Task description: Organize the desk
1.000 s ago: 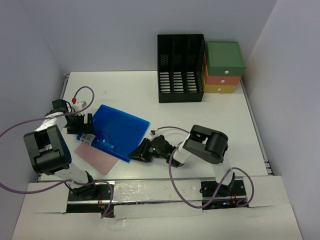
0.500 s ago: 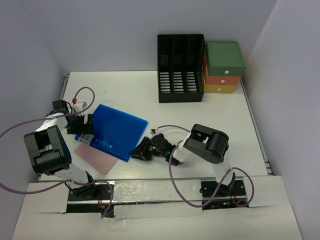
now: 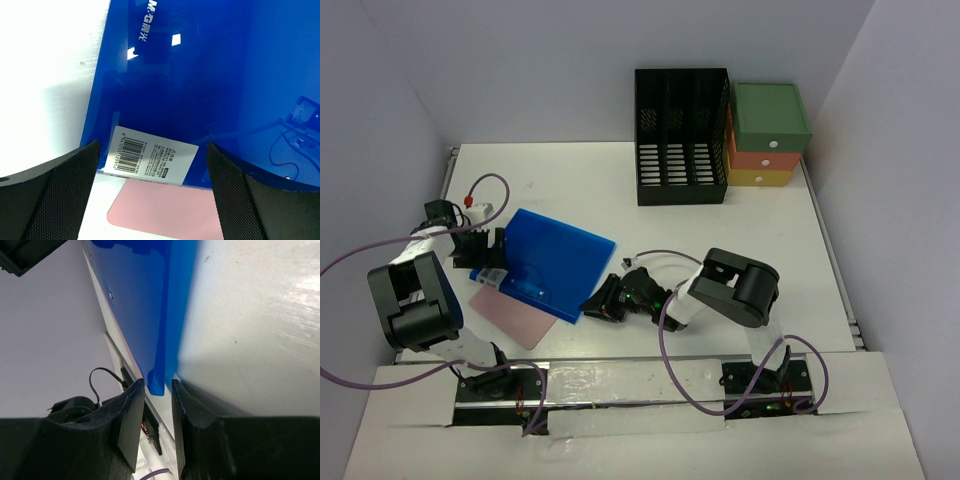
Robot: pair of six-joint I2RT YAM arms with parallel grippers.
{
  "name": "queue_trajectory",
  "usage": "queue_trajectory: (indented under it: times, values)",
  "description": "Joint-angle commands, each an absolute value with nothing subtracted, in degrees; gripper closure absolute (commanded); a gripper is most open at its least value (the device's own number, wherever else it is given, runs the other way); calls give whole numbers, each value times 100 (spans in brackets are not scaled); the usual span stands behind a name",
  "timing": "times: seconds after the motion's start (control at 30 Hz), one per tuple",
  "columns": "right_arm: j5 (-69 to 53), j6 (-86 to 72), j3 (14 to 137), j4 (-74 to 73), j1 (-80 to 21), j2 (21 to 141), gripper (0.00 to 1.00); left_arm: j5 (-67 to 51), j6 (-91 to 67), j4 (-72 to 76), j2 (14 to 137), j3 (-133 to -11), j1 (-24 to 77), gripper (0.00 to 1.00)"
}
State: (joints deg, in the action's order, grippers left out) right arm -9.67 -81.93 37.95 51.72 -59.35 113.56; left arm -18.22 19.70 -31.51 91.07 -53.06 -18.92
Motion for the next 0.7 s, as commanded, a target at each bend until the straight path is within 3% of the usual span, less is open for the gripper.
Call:
queue_trajectory:
  times: [0.0,0.67]
  values:
    - [-887,-8060,3980,5304,-5915,11210,65,-1845,1978,-3243,8969,-5199,-1934,7]
    - [-1026,-8138,4300,5274,-5937,11578,66,-1855,1990,-3216,8947,-5136,-1930,7]
